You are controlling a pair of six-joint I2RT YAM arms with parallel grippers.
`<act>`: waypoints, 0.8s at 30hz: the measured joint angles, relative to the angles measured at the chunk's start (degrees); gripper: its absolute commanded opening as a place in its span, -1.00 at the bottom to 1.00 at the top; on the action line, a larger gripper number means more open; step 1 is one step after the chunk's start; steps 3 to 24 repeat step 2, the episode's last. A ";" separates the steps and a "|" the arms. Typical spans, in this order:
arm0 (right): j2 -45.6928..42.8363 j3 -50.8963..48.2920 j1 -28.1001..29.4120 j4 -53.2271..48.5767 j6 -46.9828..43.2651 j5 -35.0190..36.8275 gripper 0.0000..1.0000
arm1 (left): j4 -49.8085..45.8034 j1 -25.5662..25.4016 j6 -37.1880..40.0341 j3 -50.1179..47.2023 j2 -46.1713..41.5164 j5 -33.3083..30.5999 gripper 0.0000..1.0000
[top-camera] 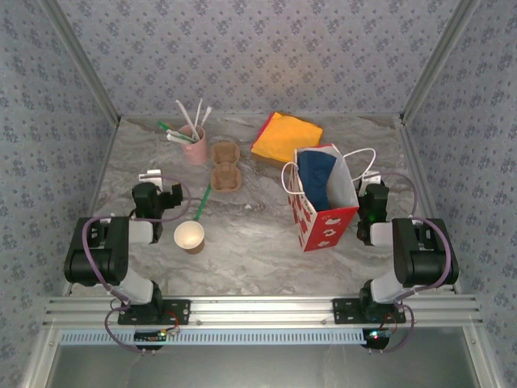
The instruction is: Pack the takeout coffee
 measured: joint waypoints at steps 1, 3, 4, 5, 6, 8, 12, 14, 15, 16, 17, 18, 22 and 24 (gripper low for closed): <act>0.00 0.00 0.00 0.00 0.00 0.00 1.00 | 0.00 0.00 0.00 0.00 0.00 0.11 1.00; 0.00 0.00 0.00 0.00 0.00 0.00 1.00 | 0.02 0.00 0.00 0.00 0.00 0.13 1.00; 0.00 0.00 0.00 0.00 0.00 0.00 1.00 | 0.02 0.00 0.00 0.00 0.00 0.13 1.00; 0.00 0.00 0.00 0.00 0.00 0.00 1.00 | 0.02 0.00 0.00 0.00 0.00 0.13 1.00; 0.00 0.00 0.00 0.00 0.00 0.00 1.00 | 0.02 0.00 0.00 0.00 0.00 0.13 1.00; 0.00 0.00 0.00 0.00 0.00 0.00 1.00 | 0.02 0.00 0.00 0.00 0.00 0.13 1.00; 0.00 0.00 0.00 0.00 0.00 0.00 1.00 | 0.02 0.00 0.00 0.00 0.00 0.13 1.00; 0.00 0.00 0.00 0.00 0.00 0.00 1.00 | 0.02 0.00 0.00 0.00 0.00 0.13 1.00; 0.00 0.00 0.00 0.00 0.00 0.00 1.00 | 0.02 0.00 0.00 0.00 0.00 0.13 1.00; 0.00 0.00 0.00 0.00 0.00 0.00 1.00 | 0.02 0.00 0.00 0.00 0.00 0.13 1.00; 0.00 0.00 0.00 0.00 0.00 0.00 1.00 | 0.02 0.00 0.00 0.00 0.00 0.13 1.00; 0.00 0.00 0.00 0.00 0.00 0.00 1.00 | 0.02 0.00 0.00 0.00 0.00 0.13 1.00; 0.00 0.00 0.00 0.00 0.00 0.00 1.00 | 0.02 0.00 0.00 0.00 0.00 0.13 1.00; 0.00 0.00 0.00 0.00 0.00 0.00 1.00 | 0.02 0.00 0.00 0.00 0.00 0.13 1.00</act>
